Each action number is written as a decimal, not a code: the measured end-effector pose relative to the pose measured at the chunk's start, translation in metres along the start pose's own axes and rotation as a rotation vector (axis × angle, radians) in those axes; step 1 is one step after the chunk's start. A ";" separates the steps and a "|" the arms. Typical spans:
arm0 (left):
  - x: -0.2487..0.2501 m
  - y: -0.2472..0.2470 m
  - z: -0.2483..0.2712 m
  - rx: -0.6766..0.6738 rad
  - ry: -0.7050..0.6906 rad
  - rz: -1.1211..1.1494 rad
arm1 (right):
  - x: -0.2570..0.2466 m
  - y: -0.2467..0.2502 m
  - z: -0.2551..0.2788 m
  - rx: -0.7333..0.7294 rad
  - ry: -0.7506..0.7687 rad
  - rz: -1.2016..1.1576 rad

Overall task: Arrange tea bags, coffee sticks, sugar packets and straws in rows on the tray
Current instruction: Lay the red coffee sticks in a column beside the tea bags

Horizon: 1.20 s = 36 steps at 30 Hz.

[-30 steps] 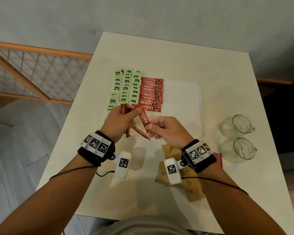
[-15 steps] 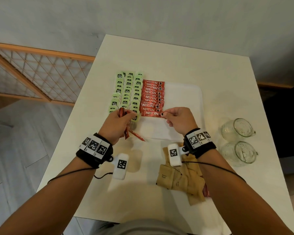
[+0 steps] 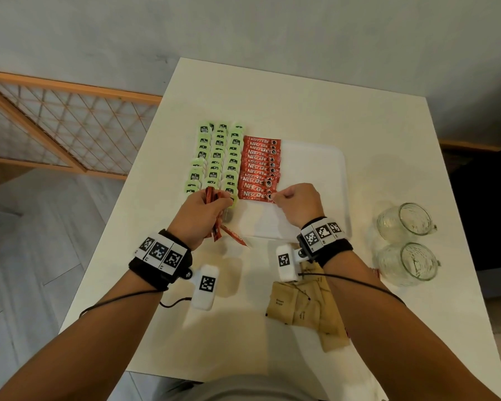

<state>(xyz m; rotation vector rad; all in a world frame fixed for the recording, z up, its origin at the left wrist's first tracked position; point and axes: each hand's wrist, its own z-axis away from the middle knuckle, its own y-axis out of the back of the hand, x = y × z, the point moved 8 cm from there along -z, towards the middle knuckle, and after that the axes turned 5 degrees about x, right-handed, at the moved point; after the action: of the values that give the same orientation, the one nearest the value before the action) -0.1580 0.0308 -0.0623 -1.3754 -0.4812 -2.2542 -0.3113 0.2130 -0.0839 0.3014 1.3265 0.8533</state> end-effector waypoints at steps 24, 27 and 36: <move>0.008 -0.002 0.005 0.018 0.093 0.153 | -0.023 0.002 0.042 -0.158 0.168 -0.084; 0.011 -0.001 0.004 0.025 0.060 0.176 | -0.023 -0.012 0.058 -0.333 0.164 -0.163; 0.027 -0.007 0.009 0.025 -0.074 0.215 | -0.030 -0.020 0.071 -0.402 0.237 -0.264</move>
<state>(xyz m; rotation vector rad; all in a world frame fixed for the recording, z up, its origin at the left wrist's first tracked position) -0.1658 0.0364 -0.0348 -1.4293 -0.3658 -2.0245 -0.2384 0.1981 -0.0567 -0.2918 1.3400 0.9257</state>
